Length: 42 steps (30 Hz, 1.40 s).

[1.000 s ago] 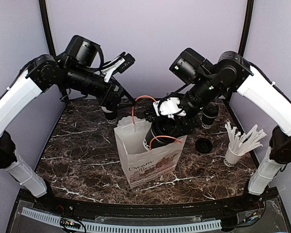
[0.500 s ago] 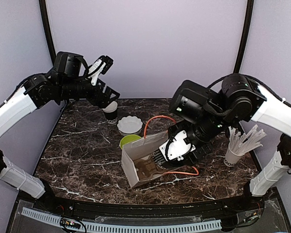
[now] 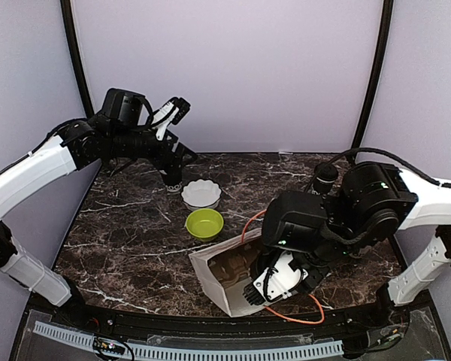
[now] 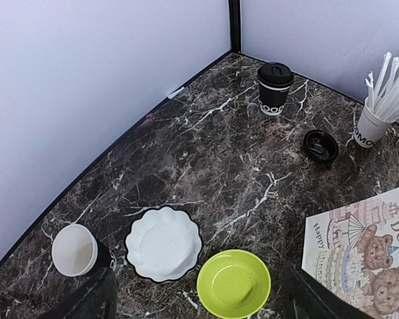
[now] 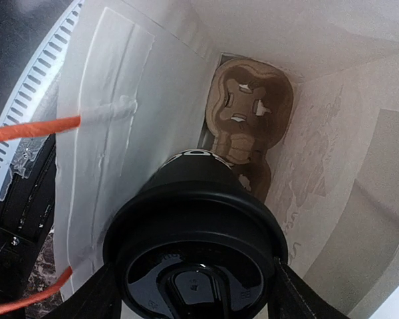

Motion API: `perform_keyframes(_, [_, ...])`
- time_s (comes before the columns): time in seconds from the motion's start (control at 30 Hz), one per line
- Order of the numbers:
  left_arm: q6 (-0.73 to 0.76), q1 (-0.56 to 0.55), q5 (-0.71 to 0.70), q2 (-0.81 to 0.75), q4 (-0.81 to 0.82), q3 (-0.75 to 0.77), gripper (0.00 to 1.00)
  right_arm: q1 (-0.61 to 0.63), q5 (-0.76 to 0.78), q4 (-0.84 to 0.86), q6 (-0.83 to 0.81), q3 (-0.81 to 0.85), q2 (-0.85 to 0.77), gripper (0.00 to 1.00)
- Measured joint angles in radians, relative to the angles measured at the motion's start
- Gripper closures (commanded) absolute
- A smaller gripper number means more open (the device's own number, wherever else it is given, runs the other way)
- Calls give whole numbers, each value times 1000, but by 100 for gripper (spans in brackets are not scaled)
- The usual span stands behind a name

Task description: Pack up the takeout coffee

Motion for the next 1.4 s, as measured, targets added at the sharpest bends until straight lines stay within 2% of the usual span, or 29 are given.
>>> perform_keyframes(0.33, [7,19,49,31,19,0,13,1,121,181,-52,-204,-75,44])
perform_keyframes(0.57, [12,21,75,37,27,-11,13,0,150,255,-73,-256,-90,46])
perform_keyframes(0.93, [22,32,146,43,77,-95,13,0,169,274,-80,-310,-119,47])
perform_keyframes(1.17, [22,32,171,43,98,-127,13,0,263,402,-102,-398,-129,47])
perform_keyframes(1.4, [22,32,184,29,109,-138,13,0,261,440,-120,-432,-163,44])
